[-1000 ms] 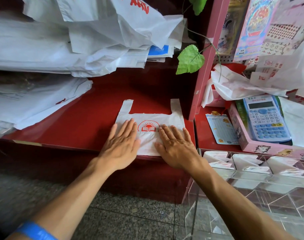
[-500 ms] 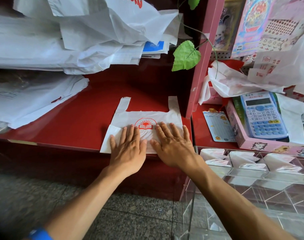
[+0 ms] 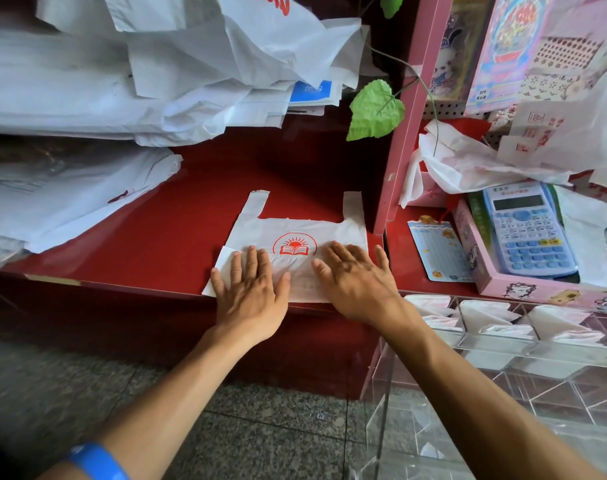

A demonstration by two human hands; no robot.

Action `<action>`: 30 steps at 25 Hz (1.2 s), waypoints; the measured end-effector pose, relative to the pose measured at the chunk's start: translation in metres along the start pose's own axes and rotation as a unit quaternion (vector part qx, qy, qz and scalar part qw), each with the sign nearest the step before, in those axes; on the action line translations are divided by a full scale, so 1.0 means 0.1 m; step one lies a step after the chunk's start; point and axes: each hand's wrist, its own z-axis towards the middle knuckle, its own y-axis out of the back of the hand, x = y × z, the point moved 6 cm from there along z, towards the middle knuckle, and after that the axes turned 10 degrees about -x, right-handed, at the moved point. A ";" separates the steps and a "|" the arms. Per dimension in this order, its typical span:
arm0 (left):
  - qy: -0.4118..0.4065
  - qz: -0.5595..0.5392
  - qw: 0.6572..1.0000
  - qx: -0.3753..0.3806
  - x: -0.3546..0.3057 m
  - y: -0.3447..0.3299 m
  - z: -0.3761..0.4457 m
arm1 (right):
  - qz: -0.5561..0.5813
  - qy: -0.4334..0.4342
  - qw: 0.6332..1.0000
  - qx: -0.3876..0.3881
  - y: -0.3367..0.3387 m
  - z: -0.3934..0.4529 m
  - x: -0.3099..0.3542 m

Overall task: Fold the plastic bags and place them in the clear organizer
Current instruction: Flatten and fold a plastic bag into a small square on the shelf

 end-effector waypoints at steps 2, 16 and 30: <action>-0.002 -0.004 1.000 0.003 0.02 0.01 0.04 | -0.011 -0.008 1.000 0.002 -0.01 -0.01 -0.07; 0.006 0.013 1.000 0.007 0.05 -0.01 0.04 | -0.054 0.036 0.994 -0.085 0.00 -0.09 0.33; -0.011 -0.004 0.999 0.037 0.29 0.08 0.07 | -0.084 -0.004 0.996 -0.008 -0.08 -0.31 0.06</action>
